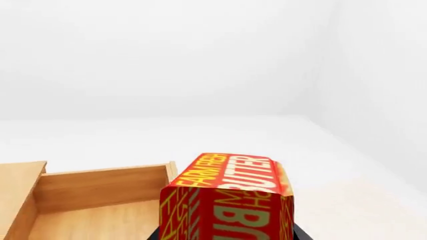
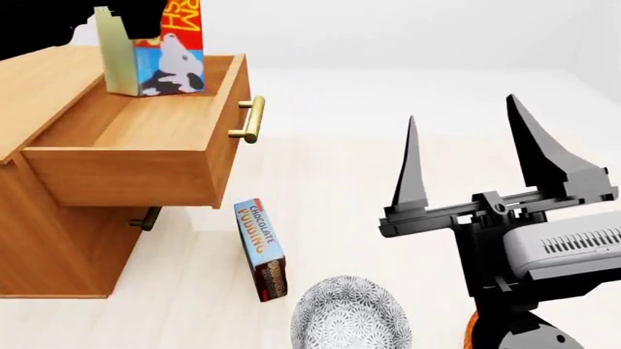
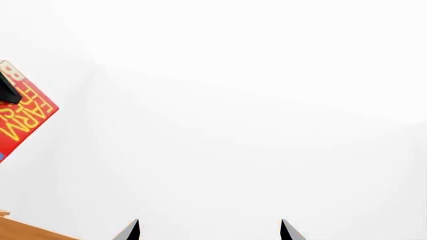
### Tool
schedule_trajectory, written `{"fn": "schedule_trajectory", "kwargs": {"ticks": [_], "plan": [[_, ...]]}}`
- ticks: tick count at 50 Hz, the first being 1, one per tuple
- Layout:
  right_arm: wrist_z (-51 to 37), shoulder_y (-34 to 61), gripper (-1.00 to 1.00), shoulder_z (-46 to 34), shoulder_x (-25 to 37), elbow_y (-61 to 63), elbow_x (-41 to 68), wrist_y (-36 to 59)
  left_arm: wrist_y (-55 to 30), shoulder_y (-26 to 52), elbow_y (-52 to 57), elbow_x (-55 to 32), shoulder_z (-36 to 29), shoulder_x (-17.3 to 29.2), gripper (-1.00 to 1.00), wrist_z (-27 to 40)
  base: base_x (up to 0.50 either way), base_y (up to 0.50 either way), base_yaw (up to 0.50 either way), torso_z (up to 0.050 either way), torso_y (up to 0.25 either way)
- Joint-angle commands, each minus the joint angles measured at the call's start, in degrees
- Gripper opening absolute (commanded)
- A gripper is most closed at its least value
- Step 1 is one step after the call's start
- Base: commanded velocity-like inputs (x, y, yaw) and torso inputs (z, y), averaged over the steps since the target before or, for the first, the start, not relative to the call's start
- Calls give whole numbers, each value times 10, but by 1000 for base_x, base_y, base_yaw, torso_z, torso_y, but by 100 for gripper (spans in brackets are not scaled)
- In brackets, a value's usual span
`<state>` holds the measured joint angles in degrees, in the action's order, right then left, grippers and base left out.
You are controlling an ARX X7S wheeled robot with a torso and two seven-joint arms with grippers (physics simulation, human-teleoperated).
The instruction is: Put the butter at the front in the top drawer of the cabinet and close it.
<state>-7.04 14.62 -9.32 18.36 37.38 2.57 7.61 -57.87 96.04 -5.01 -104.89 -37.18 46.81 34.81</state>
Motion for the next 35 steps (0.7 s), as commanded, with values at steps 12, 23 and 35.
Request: {"fn": "schedule_trajectory", "kwargs": {"ticks": [12, 23, 35], "plan": [[-5, 1, 100, -1, 4, -12, 3, -8, -4, 83, -196, 196, -95, -85, -100, -129, 0, 0, 0, 0, 2], [-8, 4, 100, -2, 6, -35, 0, -24, 12, 103, -287, 266, -142, -125, -100, -200, 0, 0, 0, 1, 1], [-10, 11, 100, -4, 5, -56, 2, -34, 30, 130, -386, 329, -189, -174, -100, -273, 0, 0, 0, 0, 2]]}}
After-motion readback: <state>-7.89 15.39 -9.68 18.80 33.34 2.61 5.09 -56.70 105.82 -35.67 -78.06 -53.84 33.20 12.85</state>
